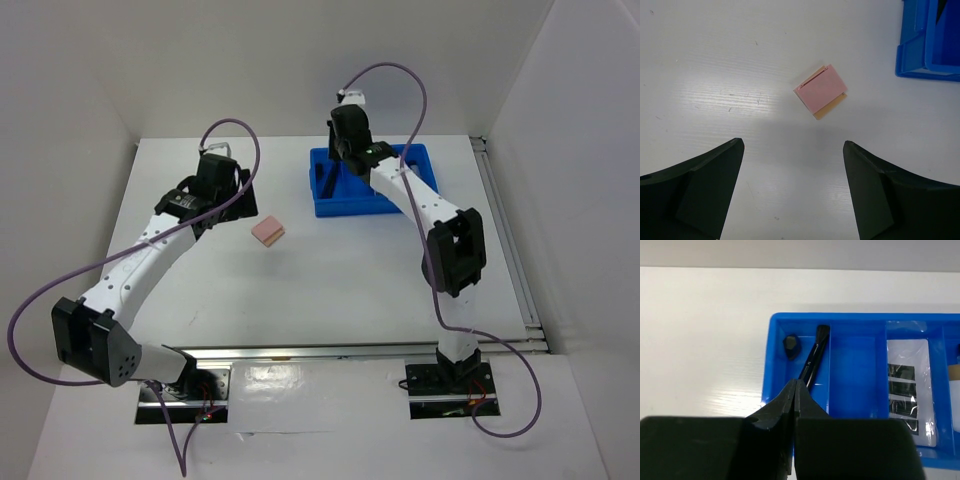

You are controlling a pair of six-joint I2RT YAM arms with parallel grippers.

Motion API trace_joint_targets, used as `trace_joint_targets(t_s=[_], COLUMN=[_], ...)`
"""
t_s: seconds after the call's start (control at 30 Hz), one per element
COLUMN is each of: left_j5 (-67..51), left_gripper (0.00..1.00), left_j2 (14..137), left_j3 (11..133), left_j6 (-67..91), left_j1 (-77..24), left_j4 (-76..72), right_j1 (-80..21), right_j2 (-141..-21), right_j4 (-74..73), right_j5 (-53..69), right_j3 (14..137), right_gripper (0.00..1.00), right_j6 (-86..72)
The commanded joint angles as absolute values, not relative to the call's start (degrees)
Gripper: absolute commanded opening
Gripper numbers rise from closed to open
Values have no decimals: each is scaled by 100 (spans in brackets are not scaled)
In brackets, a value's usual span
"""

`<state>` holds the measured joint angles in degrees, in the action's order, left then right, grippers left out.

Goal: Organize the makeup

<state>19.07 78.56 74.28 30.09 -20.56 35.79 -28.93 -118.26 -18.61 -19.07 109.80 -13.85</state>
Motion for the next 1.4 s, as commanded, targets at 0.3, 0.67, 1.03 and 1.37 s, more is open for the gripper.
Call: trace_joint_targets(t_s=[0.3,0.67,1.03,1.37], left_j5=[2416,3639,3524,3472], left_gripper=[94,94,94,94], left_j2=[7234,6407,6354,6354], left_j3=[7604,7128,7128,7128], left_j6=[3286,4553,4281,4175], left_j1=[-2057,-2004,-2004,-2004], left_j4=[3744,4052,3990,3885], right_j1=[-4165,-4587,-4649,-4649], right_j2=[-11856,-13218,-13894,-14520], right_j4=[-2593,-2936,-2741,-2979], right_j5=[-906,-176,-176,-167], right_j3=[10617,11723,12251,12902], right_gripper=[67,99,99,99], right_j6=[-1424,-530,0,53])
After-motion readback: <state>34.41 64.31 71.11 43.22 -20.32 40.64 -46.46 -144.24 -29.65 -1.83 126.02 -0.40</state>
